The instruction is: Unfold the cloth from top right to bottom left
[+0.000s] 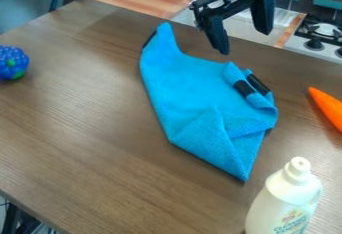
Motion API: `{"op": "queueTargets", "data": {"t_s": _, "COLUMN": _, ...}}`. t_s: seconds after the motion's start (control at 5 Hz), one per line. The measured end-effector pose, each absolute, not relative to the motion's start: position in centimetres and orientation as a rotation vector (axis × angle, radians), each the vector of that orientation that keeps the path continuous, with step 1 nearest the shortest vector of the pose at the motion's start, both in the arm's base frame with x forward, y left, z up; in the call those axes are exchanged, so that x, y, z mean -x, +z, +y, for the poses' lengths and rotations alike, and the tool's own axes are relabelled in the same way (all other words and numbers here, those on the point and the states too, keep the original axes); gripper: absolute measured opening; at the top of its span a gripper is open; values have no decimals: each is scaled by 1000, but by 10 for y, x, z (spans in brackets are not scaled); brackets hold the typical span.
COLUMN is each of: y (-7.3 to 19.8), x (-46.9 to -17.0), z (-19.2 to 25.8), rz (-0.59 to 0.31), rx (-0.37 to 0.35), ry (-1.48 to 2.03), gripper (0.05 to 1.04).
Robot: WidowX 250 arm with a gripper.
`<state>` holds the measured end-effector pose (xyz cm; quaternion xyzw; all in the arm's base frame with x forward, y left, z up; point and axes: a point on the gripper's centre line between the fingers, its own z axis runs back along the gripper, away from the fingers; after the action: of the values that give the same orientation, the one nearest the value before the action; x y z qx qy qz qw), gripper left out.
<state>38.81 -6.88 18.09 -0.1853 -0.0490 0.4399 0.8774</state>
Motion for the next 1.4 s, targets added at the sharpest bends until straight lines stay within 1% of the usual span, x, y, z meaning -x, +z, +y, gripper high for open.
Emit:
{"op": "queueTargets", "data": {"t_s": 0.2, "y": 166, "x": -389, "z": -69, "rz": -70, "rx": 366, "ry": 926, "gripper": 1000}}
{"op": "queueTargets", "data": {"t_s": 0.4, "y": 151, "x": -400, "z": -77, "rz": -106, "rx": 351, "ry": 944, "gripper": 1000}}
{"op": "queueTargets", "data": {"t_s": 0.6, "y": 144, "x": -411, "z": -85, "rz": -174, "rx": 349, "ry": 955, "gripper": 1000}}
{"op": "queueTargets", "data": {"t_s": 0.8, "y": 130, "x": -419, "z": -86, "rz": -160, "rx": 329, "ry": 971, "gripper": 1000}}
{"op": "queueTargets", "data": {"t_s": 1.0, "y": 123, "x": -427, "z": -88, "rz": -179, "rx": 265, "ry": 959, "gripper": 1000}}
{"op": "queueTargets", "data": {"t_s": 1.4, "y": 116, "x": -427, "z": -86, "rz": -184, "rx": 219, "ry": 940, "gripper": 995}}
